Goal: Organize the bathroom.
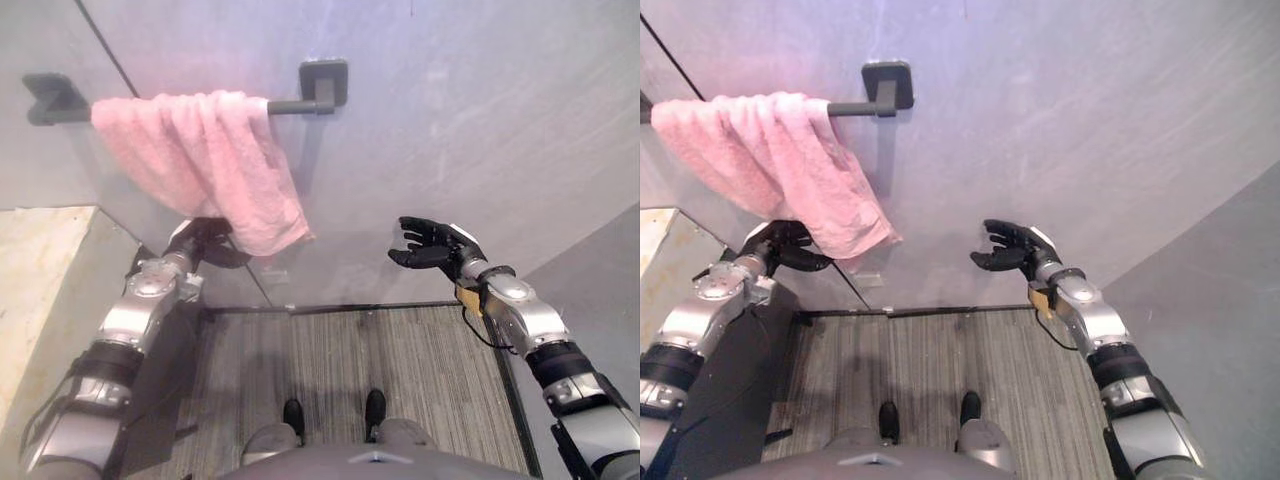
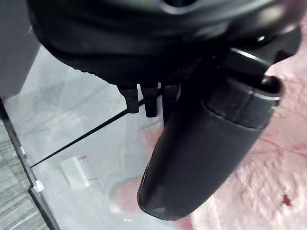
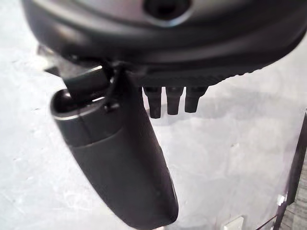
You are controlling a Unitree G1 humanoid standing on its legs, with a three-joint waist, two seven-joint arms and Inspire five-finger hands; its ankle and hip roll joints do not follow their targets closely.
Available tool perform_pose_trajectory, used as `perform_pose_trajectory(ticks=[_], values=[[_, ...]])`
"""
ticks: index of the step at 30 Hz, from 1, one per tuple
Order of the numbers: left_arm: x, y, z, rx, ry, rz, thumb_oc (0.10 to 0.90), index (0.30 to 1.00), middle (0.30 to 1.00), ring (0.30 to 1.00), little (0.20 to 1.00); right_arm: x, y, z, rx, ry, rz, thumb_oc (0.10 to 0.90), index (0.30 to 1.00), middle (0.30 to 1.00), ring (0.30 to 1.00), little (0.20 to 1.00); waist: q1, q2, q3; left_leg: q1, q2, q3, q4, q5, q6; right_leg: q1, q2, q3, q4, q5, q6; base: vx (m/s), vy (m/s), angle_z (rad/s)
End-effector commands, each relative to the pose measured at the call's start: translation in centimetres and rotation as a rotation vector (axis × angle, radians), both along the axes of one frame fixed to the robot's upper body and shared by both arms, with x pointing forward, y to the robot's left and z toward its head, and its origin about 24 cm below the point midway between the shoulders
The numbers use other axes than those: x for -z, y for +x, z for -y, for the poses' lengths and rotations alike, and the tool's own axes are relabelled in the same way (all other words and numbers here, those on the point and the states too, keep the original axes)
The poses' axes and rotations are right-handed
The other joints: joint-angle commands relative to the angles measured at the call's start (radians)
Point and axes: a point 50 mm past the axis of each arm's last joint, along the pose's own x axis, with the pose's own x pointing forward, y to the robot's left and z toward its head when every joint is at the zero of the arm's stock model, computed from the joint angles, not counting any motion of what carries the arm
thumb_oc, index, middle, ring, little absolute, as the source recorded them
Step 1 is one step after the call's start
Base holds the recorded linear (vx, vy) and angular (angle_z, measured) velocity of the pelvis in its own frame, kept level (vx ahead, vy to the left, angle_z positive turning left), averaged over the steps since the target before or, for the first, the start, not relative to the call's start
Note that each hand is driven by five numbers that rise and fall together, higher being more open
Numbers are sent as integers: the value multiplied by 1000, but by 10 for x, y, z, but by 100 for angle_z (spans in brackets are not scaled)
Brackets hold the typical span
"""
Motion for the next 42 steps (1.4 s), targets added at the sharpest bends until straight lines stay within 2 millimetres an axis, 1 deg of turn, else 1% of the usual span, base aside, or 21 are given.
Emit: perform_pose_trajectory(ticks=[1, 2, 4, 8, 9, 12, 14, 15, 17, 22, 23, 25, 26, 27, 28, 29, 32, 34, 38, 41, 42], values=[[-80, 26, -13, -126, 59, 329, 800, 900, 900, 900, 900, -56, 31, -49, -162, 72, 203, 800, 900, 900, 900, 900, 36, -39, -54, -41, -51, -3, 140, -105, 9, -38, -15, 29, 95, -91, 26, 48, -37, 7], [-86, 28, -12, -143, 65, 352, 800, 900, 900, 900, 900, -60, 34, -59, -188, 53, 209, 800, 900, 900, 900, 900, 43, -44, -59, -41, -51, -4, 144, -107, 8, -31, -17, 24, 91, -92, 25, 50, -36, 10], [-95, 30, -13, -184, 78, 384, 800, 900, 900, 900, 900, -66, 38, -70, -215, 31, 214, 800, 900, 900, 900, 900, 53, -49, -65, -39, -51, -11, 149, -107, 4, -23, -18, 19, 87, -93, 24, 53, -33, 12], [-94, 30, -21, -327, 131, 337, 800, 900, 900, 900, 900, -77, 45, -91, -244, -11, 231, 800, 900, 900, 900, 900, 76, -56, -82, -31, -53, -23, 156, -110, 1, 5, -20, 8, 73, -95, 22, 65, -18, 9], [-94, 30, -21, -327, 131, 337, 800, 900, 900, 900, 900, -77, 45, -91, -244, -11, 231, 800, 900, 900, 900, 900, 76, -56, -82, -31, -53, -23, 156, -110, 1, 5, -20, 8, 73, -95, 22, 52, -6, 5], [-97, 30, -29, -403, 138, 346, 800, 900, 900, 900, 900, -95, 50, -106, -243, -14, 287, 800, 900, 900, 900, 900, 86, -54, -88, -19, -54, -31, 154, -112, -1, 20, -23, 0, 70, -97, 22, 44, -3, 9], [-100, 32, -30, -402, 140, 345, 800, 900, 900, 900, 900, -108, 52, -116, -251, -21, 319, 800, 900, 900, 900, 900, 89, -53, -92, -13, -54, -31, 152, -114, -2, 25, -24, -3, 68, -98, 23, 36, 2, 11], [-101, 32, -30, -401, 140, 344, 800, 900, 900, 900, 900, -110, 52, -118, -254, -26, 325, 800, 900, 900, 900, 900, 89, -52, -92, -12, -54, -31, 152, -114, -2, 26, -24, -3, 68, -98, 23, 29, 6, 5], [-105, 34, -27, -376, 149, 355, 800, 900, 900, 900, 900, -123, 54, -125, -258, -53, 369, 800, 900, 900, 900, 900, 94, -49, -95, -7, -57, -33, 150, -116, -2, 30, -24, -5, 68, -99, 24, 11, 6, 2], [-113, 35, -22, -297, 177, 364, 800, 900, 900, 900, 900, -142, 55, -129, -262, -89, 441, 800, 900, 900, 900, 900, 98, -45, -100, 1, -59, -35, 144, -116, -2, 35, -25, -7, 68, -101, 26, 17, 3, 2], [-117, 36, -17, -226, 203, 370, 800, 900, 900, 900, 900, -152, 55, -132, -250, -102, 473, 800, 900, 900, 900, 900, 98, -44, -104, 7, -61, -34, 140, -117, -1, 40, -24, -5, 66, -101, 28, 55, 1, 2], [-122, 36, -9, -132, 213, 357, 800, 900, 900, 900, 900, -161, 54, -133, -242, -120, 505, 800, 900, 900, 900, 900, 98, -43, -106, 9, -63, -36, 138, -117, 1, 40, -24, -2, 65, -99, 28, 27, 2, 1], [-122, 36, -9, -132, 213, 357, 800, 900, 900, 900, 900, -161, 54, -133, -242, -120, 505, 800, 900, 900, 900, 900, 98, -43, -106, 9, -63, -36, 138, -117, 1, 40, -24, -2, 65, -99, 28, 0, 0, 0], [-122, 37, -4, -85, 214, 341, 800, 900, 900, 900, 900, -165, 54, -133, -237, -140, 522, 800, 900, 900, 900, 900, 98, -42, -106, 10, -64, -36, 138, -117, 1, 40, -23, 0, 64, -98, 28, -15, 16, 5], [-122, 37, 7, 8, 172, 300, 800, 900, 900, 900, 900, -172, 55, -132, -230, -165, 552, 800, 900, 900, 900, 900, 98, -38, -104, 6, -67, -35, 138, -109, 4, 35, -24, 3, 64, -90, 27, -10, 25, 7], [-123, 36, 12, 47, 150, 291, 800, 900, 900, 900, 900, -177, 55, -132, -231, -187, 574, 800, 900, 900, 900, 900, 98, -34, -103, 7, -68, -36, 137, -107, 3, 35, -23, 7, 63, -88, 28, -15, 21, 7], [-126, 35, 19, 84, 127, 294, 800, 900, 900, 900, 900, -181, 54, -132, -232, -220, 602, 800, 900, 900, 900, 900, 97, -29, -106, 11, -71, -36, 131, -106, 5, 38, -22, 11, 59, -87, 29, 16, 15, 2], [-132, 34, 22, 91, 132, 330, 800, 900, 900, 900, 900, -186, 53, -135, -228, -242, 637, 800, 900, 900, 900, 900, 96, -24, -110, 22, -72, -36, 117, -103, 6, 43, -21, 12, 54, -87, 29, 38, 21, 2], [-141, 35, 21, 97, 152, 365, 800, 900, 900, 900, 900, -191, 52, -137, -215, -248, 662, 800, 900, 900, 900, 900, 94, -20, -114, 27, -73, -33, 109, -101, 7, 42, -22, 13, 54, -85, 31, 8, 2, 0], [-159, 36, 17, 61, 227, 451, 800, 900, 900, 900, 900, -194, 55, -132, -170, -272, 656, 800, 900, 900, 900, 900, 90, -14, -111, 32, -74, -33, 105, -99, 7, 41, -23, 16, 58, -82, 33, 0, 0, 0], [-161, 37, 15, 53, 237, 456, 800, 900, 900, 900, 900, -194, 56, -131, -166, -275, 652, 800, 900, 900, 900, 900, 88, -13, -112, 34, -74, -32, 103, -99, 8, 41, -23, 17, 57, -82, 33, 0, 0, 0]])
